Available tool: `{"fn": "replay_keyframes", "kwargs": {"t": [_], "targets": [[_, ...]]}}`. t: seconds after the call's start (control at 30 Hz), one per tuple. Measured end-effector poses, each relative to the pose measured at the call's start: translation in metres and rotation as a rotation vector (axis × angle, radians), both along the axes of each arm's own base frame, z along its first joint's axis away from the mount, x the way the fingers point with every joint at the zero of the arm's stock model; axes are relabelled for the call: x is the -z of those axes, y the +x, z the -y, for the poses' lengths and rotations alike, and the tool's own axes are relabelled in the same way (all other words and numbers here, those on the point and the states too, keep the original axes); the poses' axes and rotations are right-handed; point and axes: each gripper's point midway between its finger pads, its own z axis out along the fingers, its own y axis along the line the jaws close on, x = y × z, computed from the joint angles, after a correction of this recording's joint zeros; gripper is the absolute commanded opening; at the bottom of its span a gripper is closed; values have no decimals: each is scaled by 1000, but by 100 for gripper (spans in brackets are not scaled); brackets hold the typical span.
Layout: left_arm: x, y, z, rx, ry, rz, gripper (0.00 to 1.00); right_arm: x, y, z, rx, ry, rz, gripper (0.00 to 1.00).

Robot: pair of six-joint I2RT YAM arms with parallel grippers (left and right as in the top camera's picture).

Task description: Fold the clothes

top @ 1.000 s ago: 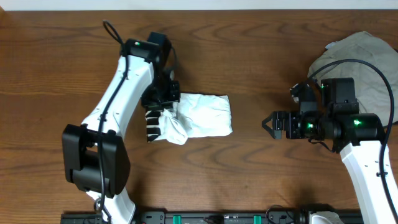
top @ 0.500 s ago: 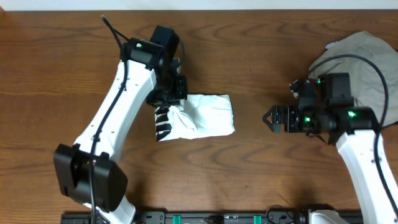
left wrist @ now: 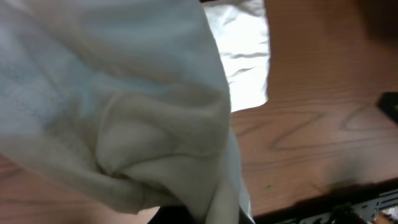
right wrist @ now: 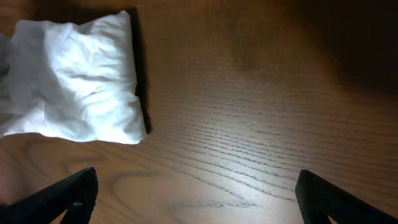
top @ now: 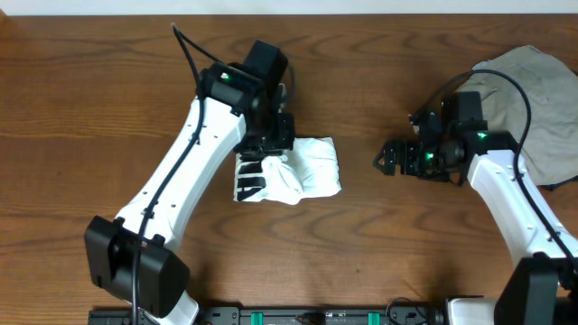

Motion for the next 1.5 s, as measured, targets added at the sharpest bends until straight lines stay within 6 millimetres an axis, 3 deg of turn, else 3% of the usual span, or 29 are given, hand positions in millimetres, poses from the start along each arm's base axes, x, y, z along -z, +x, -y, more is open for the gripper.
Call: {"fn": "replay_keyframes", "kwargs": {"t": [0.37, 0.77, 1.2, 1.47, 1.5], "targets": [[-6, 11, 29, 10, -53, 80, 6, 3, -1, -3, 12, 10, -22, 99], [14, 9, 41, 22, -35, 36, 7, 4, -3, -3, 16, 11, -32, 99], [13, 17, 46, 18, -52, 64, 8, 4, -4, -2, 16, 10, -38, 99], [29, 12, 55, 38, -33, 27, 12, 4, -5, -2, 16, 10, -38, 99], [31, 11, 58, 43, -32, 25, 17, 4, -5, -3, 16, 11, -39, 99]]}}
